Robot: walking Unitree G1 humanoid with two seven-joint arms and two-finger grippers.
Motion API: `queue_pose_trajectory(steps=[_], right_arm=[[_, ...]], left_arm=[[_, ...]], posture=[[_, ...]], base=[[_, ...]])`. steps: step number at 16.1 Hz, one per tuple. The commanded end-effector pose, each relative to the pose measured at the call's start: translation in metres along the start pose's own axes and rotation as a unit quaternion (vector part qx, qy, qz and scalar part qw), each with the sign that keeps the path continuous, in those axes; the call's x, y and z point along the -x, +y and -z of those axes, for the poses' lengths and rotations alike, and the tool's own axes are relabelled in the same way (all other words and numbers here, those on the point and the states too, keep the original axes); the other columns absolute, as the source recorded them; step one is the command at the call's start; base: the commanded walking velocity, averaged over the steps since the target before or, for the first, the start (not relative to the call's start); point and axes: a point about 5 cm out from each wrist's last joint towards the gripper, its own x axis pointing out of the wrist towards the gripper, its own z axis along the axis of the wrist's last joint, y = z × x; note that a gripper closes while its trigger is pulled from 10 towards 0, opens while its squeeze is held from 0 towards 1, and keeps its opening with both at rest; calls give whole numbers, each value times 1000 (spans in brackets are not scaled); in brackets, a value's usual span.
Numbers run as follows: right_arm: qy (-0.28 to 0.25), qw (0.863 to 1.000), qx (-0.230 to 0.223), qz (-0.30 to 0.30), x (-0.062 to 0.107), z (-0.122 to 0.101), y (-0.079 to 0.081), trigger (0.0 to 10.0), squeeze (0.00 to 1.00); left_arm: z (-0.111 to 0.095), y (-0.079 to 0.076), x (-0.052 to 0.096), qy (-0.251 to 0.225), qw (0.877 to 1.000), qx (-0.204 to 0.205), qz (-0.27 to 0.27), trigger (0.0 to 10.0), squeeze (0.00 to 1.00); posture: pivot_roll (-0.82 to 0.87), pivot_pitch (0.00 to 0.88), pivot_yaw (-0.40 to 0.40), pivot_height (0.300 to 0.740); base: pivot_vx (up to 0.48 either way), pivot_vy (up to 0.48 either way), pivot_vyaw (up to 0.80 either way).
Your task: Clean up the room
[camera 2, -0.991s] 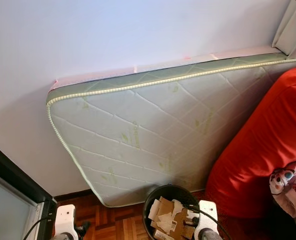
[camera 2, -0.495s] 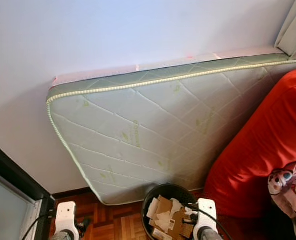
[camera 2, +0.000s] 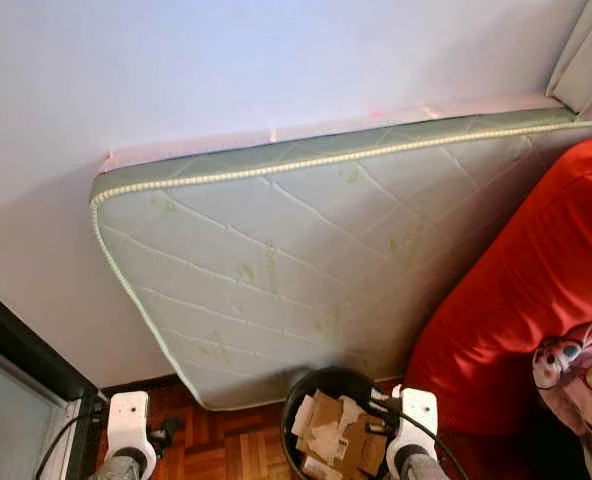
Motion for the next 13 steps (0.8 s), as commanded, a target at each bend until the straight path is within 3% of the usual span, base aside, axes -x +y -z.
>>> queue_pose_trajectory(steps=[1,2,3,6,7,13], right_arm=[[-25,1000,-6,-5,1,-3,1,10000,0],[-36,999,-1,-10,1,-5,2,10000,0],[-45,999,-5,-16,1,-6,4,10000,0],[-61,998,2,-34,2,-9,7,10000,0],[-64,997,11,-44,2,-10,8,10000,0],[-101,994,4,-29,4,-14,5,10000,0]], left_arm=[[-1,3,2,-19,1000,11,3,10000,0],[-47,-4,-17,-79,997,-3,9,10000,0],[-83,-12,-26,-130,991,-5,17,10000,0],[-102,-21,-24,-195,979,-39,38,10000,0],[-102,-22,-21,-217,975,-23,35,10000,0],[-96,-21,-21,-204,979,0,29,10000,0]], posture=[[17,0,25,740],[15,0,29,740],[12,0,35,740],[11,0,41,740],[12,0,41,740],[4,0,36,740]], base=[[0,0,0],[0,0,0],[0,0,0],[0,0,0],[0,0,0],[0,0,0]])
